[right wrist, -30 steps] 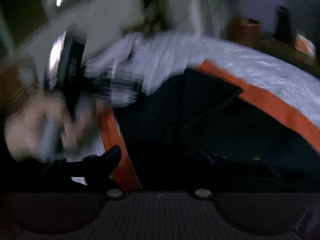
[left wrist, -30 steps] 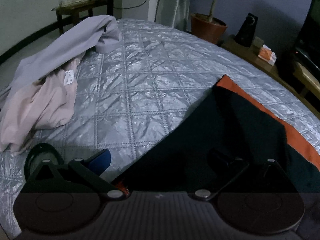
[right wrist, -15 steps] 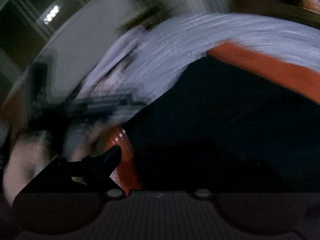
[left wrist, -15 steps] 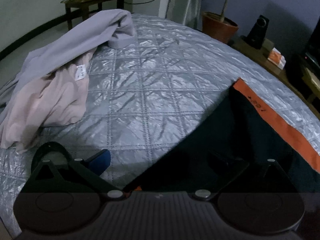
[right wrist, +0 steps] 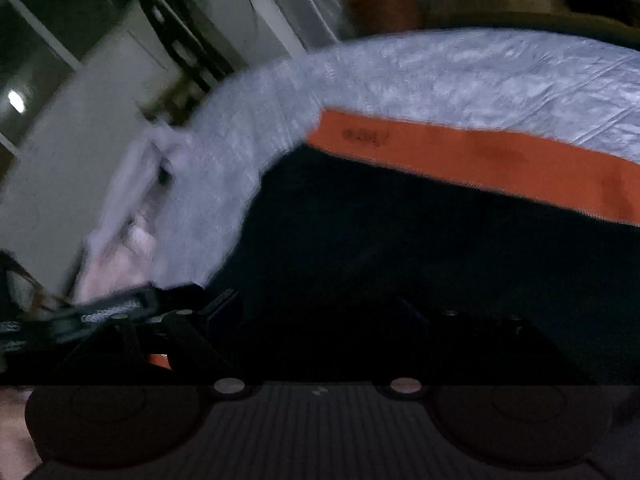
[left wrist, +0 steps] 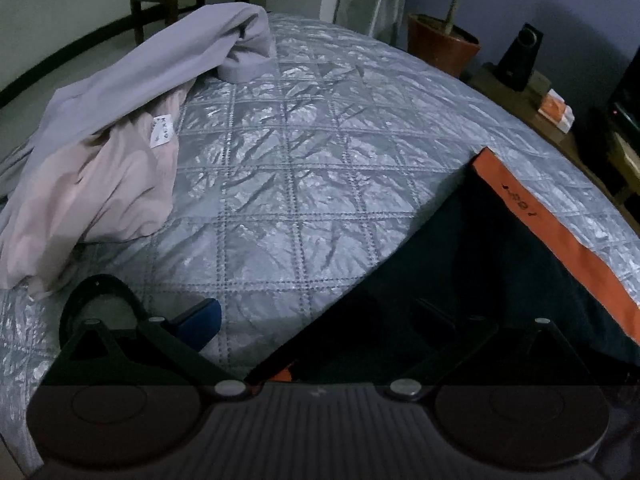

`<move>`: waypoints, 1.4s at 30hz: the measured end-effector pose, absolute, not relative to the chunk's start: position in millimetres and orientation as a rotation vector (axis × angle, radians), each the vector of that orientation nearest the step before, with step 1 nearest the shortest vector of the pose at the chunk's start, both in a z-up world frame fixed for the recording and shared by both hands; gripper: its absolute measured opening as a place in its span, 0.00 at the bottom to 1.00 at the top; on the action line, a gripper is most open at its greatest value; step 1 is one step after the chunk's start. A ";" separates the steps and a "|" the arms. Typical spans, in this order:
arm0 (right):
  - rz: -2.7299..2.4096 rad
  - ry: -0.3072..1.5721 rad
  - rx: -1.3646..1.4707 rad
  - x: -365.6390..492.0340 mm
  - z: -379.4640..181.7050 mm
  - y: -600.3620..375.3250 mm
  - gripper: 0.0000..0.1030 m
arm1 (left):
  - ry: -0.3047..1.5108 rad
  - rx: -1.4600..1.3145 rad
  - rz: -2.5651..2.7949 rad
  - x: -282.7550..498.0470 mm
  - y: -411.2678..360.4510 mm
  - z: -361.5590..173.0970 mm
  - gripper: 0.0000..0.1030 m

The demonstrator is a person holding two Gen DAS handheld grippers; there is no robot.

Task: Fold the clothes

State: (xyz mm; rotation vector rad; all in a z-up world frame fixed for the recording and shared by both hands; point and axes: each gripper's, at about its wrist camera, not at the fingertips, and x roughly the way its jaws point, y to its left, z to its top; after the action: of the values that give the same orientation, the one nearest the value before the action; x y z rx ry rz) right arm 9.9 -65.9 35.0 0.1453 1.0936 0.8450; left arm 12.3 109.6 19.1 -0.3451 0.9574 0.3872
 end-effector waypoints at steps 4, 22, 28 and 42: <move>0.810 1.056 0.270 18.2 29.7 -57.1 0.62 | 0.969 -0.346 0.379 13.2 110.2 17.1 0.99; 0.957 0.884 0.088 -78.2 73.4 -77.6 0.11 | 0.991 -0.449 0.328 12.7 116.5 16.1 0.99; 1.015 0.898 -0.021 -119.2 63.6 -60.3 0.11 | 0.989 -0.393 0.308 16.7 113.5 19.2 0.99; 0.944 0.848 -0.250 -107.6 49.6 -13.8 0.66 | 0.933 -0.386 0.537 11.3 141.7 20.2 0.99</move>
State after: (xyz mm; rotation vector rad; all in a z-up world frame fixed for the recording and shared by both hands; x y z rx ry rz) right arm -107.6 -13.8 49.6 -0.2502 0.8482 0.9438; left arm 11.3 141.7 20.2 -0.3863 0.9335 0.5366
